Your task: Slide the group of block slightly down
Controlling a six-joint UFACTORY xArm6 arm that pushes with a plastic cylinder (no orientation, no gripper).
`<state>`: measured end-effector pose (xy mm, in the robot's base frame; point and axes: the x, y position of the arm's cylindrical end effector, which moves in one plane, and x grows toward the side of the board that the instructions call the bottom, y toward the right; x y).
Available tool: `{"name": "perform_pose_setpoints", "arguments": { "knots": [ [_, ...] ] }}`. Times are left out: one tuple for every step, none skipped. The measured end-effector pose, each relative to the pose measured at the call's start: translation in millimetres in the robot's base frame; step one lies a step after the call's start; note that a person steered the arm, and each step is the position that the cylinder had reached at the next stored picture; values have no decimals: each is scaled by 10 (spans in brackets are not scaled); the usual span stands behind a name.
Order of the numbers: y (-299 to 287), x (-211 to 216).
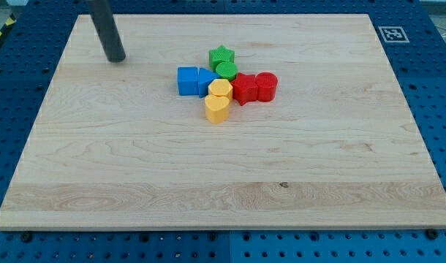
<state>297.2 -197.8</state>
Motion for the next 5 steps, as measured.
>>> {"name": "perform_pose_setpoints", "arguments": {
  "knots": [
    [213, -442],
    [608, -496],
    [853, -346],
    [1096, -253],
    [1362, -252]
  ]
}}
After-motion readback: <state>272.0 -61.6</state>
